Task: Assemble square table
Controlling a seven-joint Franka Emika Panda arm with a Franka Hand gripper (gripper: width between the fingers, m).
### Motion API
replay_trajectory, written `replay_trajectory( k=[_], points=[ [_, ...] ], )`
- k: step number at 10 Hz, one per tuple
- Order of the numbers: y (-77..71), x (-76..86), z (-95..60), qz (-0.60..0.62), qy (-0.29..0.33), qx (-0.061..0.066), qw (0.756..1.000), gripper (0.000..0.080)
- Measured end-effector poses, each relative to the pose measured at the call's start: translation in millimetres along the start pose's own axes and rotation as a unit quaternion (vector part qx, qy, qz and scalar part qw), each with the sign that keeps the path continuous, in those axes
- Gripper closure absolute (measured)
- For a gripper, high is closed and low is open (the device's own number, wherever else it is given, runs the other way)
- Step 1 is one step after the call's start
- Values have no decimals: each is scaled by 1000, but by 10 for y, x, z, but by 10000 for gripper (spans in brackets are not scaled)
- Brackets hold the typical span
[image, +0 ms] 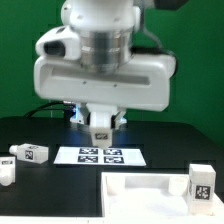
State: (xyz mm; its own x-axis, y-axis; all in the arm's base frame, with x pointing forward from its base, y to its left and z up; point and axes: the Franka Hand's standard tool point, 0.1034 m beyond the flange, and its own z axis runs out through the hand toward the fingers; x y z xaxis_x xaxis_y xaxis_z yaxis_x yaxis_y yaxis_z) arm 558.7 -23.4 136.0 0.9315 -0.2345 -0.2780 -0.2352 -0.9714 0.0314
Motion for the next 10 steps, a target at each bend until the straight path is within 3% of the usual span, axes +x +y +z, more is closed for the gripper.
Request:
replay_trajectory(
  k=[1,5,7,8,9,10],
  points=[
    [-96,40,-145,-1,35,6,999,518],
    [-121,124,-52,-8,154,15,988,518],
    [-253,331,-15,-2,260,25,965,518],
    [-334,395,-4,-2,281,27,959,518],
    [-440,486,-85,3,327,34,944,518],
    [-443,486,-70,-3,363,32,931,518]
  ],
)
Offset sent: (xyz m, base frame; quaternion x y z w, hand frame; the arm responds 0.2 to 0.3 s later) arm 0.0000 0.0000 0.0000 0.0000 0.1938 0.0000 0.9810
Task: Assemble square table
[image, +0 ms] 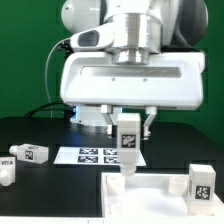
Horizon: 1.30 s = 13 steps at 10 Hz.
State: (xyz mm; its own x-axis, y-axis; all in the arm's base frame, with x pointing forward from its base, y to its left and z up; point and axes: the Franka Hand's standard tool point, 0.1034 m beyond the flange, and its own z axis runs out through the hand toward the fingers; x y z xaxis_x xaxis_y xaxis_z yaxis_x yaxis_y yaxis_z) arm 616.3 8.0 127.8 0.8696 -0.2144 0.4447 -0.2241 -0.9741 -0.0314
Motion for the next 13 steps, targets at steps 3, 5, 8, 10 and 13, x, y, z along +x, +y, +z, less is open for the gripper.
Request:
replay_trajectory(
  k=[3,5,8,10,13],
  points=[
    [1,-52,33,-8,24,-1,1000,518],
    [28,-102,95,-10,18,-4,1000,518],
    [63,-212,290,-17,7,-14,1000,518],
    [60,-254,358,-20,6,-16,1000,518],
    [42,-247,401,-24,6,-17,1000,518]
  ],
)
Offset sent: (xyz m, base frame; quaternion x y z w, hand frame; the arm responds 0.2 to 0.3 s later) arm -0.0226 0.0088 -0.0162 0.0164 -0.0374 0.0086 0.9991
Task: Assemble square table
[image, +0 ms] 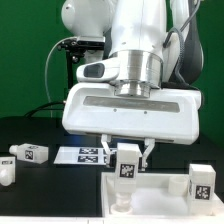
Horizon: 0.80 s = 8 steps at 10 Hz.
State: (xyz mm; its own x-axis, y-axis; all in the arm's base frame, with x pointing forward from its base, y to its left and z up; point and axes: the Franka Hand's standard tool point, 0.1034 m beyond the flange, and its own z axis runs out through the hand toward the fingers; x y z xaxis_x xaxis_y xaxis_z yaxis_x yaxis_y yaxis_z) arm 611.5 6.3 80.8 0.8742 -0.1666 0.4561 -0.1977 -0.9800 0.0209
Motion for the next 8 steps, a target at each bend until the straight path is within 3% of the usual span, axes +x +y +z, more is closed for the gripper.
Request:
replay_trajectory(
  k=[4,8],
  points=[
    [6,68,45,-3,6,-1,1000,518],
    [16,5,128,-7,7,-5,1000,518]
  ],
)
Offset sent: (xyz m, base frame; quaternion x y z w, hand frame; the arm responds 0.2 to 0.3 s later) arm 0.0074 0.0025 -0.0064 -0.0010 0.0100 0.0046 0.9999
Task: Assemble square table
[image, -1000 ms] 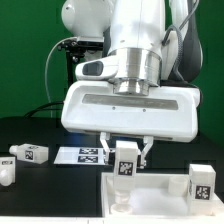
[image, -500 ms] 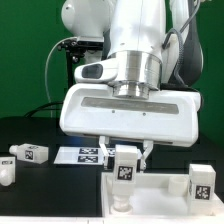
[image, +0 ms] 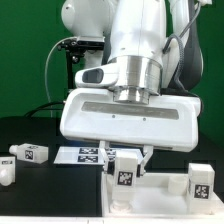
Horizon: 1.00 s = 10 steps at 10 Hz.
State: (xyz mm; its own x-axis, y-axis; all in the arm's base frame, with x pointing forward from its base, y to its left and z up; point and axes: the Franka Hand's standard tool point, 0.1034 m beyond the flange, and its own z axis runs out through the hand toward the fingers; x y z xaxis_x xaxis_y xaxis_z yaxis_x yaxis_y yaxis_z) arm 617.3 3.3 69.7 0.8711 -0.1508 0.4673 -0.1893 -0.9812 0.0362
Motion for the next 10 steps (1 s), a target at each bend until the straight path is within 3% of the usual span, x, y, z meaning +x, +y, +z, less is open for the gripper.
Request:
replay_trajectory(
  k=[6,7,8,9,10],
  points=[
    [17,30,22,-14,20,-2,1000,517],
    [17,30,22,-15,20,-2,1000,297],
    [17,30,22,-16,20,-2,1000,297],
    [24,31,23,-19,13,-2,1000,183],
    [47,88,-31,-15,-18,0,1000,156]
  ],
)
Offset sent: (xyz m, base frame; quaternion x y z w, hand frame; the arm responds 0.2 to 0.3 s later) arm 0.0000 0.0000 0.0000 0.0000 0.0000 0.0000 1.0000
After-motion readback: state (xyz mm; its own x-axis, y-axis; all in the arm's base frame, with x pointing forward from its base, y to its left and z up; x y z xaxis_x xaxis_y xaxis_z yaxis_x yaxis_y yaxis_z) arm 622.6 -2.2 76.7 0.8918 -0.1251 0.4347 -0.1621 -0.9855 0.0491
